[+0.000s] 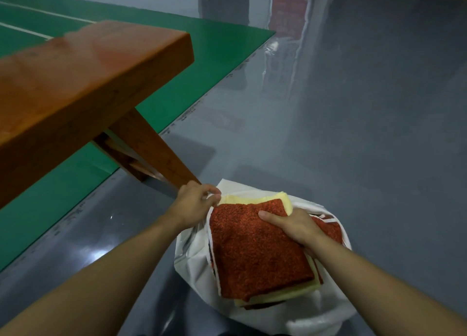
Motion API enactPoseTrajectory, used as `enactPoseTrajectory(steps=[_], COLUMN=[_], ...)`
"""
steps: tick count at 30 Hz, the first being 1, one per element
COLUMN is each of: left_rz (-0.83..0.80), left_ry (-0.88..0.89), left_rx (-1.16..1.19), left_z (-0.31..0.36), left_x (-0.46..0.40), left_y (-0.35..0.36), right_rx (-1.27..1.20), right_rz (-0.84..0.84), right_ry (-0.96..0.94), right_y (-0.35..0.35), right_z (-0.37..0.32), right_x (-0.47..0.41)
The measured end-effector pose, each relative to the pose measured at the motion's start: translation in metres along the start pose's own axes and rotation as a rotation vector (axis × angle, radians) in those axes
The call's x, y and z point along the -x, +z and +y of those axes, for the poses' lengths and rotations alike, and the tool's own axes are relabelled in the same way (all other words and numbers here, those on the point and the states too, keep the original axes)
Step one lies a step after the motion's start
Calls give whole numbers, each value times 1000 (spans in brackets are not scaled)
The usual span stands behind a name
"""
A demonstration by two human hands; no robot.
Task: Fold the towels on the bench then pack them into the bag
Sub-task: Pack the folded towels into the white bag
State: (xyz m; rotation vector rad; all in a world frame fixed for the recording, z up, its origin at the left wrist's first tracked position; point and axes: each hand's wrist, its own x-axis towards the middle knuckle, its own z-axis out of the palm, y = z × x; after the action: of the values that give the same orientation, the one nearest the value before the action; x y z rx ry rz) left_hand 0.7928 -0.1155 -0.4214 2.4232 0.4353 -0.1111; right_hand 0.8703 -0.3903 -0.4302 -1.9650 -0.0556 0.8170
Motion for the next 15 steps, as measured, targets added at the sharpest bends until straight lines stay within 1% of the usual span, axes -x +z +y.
enactPoseTrajectory(steps=[2, 3, 4, 5, 6, 7, 9, 10, 13, 15], left_rz=[33, 83, 135, 174, 168, 109, -41, -69, -44, -44], left_ry=[-41, -4, 73, 164, 224, 232, 145, 106, 44, 9], left_rx=[-140, -188, -204, -182, -113, -53, -23, -54, -182, -210], left_z=[10, 18, 28, 39, 47, 56, 62, 61, 48, 39], left_x=[-5, -7, -11, -12, -15, -17, -24, -27, -37, -41], left_y=[1, 1, 2, 3, 6, 10, 22, 27, 38, 41], right_rx=[68, 83, 95, 109, 119, 130, 136, 127, 102, 117], right_rz=[-6, -12, -17, -17, -12, -8, -10, -8, 15, 32], right_ry=[11, 13, 13, 6, -7, -18, -38, -43, -68, -71], right_y=[-5, -8, -9, -10, -11, -12, -11, -10, -8, -8], right_z=[7, 9, 11, 12, 14, 15, 16, 18, 21, 23], right_x=[-5, -6, -8, -8, -9, -9, -9, -9, -8, -9])
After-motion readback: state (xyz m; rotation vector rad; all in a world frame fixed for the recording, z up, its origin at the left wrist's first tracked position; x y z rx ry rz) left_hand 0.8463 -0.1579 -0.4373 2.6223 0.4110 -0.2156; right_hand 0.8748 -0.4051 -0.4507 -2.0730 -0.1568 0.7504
